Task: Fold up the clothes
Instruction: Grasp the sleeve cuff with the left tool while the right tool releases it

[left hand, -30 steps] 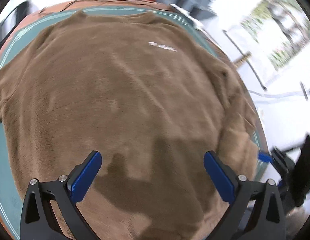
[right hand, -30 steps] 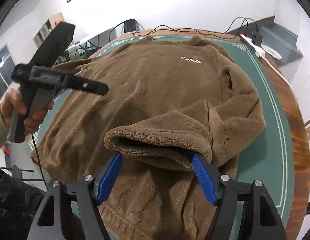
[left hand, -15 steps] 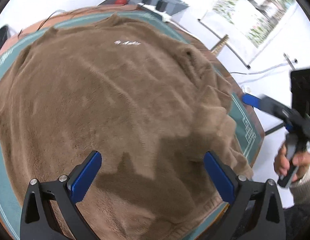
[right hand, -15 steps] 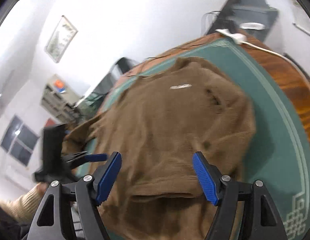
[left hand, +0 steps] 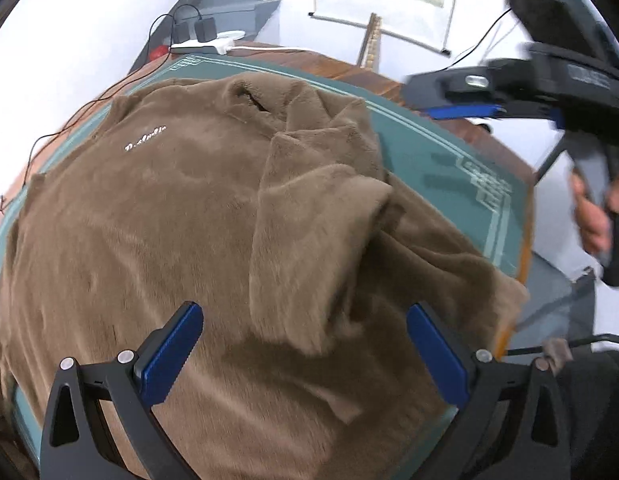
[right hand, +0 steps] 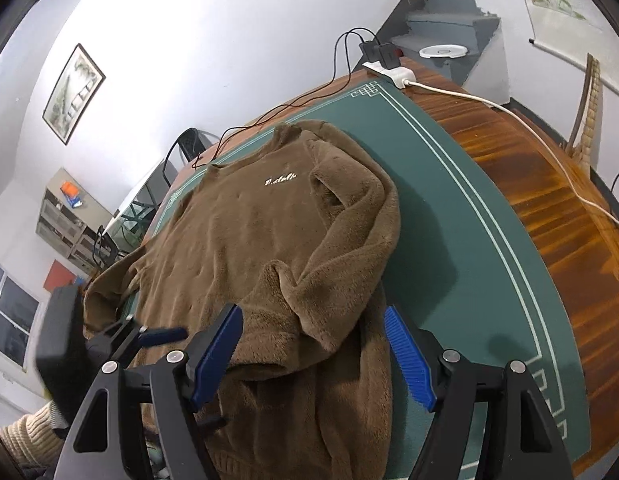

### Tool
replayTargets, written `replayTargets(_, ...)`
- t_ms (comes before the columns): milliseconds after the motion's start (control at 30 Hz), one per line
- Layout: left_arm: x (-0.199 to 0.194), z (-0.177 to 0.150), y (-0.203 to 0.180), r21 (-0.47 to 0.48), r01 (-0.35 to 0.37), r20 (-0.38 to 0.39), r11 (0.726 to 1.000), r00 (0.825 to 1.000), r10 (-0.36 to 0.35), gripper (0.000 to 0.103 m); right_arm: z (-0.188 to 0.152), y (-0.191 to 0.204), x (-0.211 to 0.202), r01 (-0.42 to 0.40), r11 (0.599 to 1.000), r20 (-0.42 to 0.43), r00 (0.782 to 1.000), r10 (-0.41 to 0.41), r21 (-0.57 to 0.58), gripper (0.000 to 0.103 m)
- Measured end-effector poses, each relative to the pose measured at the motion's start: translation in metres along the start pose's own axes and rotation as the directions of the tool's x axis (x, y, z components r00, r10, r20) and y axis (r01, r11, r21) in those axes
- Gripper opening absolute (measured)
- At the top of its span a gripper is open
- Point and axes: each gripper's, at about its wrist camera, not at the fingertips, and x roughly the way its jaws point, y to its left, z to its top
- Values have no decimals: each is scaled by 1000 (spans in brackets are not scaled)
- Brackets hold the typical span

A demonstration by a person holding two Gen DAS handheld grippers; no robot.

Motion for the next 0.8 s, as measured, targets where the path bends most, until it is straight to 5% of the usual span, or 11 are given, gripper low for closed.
replayTargets(100,15,16,7,-43,10,-18,999,1000,-11,89,-3,-4,-3,-1,1000,7,1000,1,16,75)
replayTargets(167,26,25,15,-99,57,-56,994,997,-62,52,-5,-7,-6,3,1000,12,1000,-3,24,75)
replayTargets(300,35,35,32,-199,103,-79,975,990,-121,26,-7,-13,-11,17,999,24,1000,-18,40,75)
replayTargets(567,-28,68,101,-370,151,114,917,987,-117,19,-8,-25,-8,45,995,20,999,-46,85,75)
replayTargets(800,-119,77,202,-554,217,342,803,939,-18,18,4,-14,12,43,998,-6,999,-43,54,75)
